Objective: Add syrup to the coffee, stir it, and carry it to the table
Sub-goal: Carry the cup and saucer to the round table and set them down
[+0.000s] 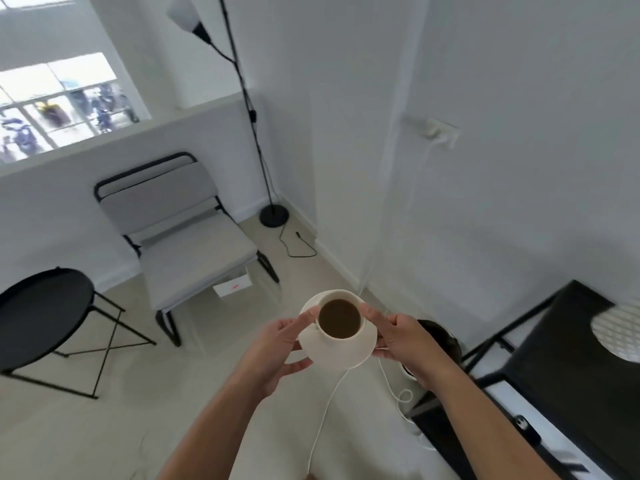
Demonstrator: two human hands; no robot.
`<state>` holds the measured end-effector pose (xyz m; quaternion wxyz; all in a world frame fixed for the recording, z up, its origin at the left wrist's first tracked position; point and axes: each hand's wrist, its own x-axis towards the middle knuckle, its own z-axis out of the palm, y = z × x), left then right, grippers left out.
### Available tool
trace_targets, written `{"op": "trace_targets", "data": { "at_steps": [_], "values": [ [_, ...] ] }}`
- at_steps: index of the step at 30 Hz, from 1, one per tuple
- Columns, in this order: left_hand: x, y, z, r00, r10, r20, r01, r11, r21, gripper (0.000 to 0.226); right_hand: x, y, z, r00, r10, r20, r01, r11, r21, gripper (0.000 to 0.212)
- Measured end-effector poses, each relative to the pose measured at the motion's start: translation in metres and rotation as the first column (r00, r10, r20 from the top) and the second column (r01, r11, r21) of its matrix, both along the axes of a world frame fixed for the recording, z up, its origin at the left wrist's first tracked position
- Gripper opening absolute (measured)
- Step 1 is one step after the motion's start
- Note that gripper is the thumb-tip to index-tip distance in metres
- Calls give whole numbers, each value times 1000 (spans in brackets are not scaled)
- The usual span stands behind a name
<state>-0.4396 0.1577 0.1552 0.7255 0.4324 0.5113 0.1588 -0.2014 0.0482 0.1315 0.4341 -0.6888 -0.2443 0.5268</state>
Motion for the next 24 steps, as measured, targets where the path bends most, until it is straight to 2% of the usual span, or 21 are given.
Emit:
{"op": "trace_targets", "data": {
  "at_steps": [2,5,12,18,24],
  "values": [
    [-24,7,-1,998,61,1,-60,998,-6,67,-19,19,2,999,40,9,-40,999,-9,85],
    [-59,19,-2,990,144,-10,-144,990,-12,50,-47,48,7,993,114,22,-114,993,-22,76],
    [-120,38,4,953,302,-16,-302,953,1,44,-97,113,16,952,296,74,-295,955,-29,98],
    [-166,60,4,876,481,-10,-482,876,-19,57,-143,179,13,884,456,98,-455,890,-40,78],
    [-197,96,4,774,633,-11,-633,774,4,76,-178,256,14,796,598,94,-600,800,-6,87]
  ]
}}
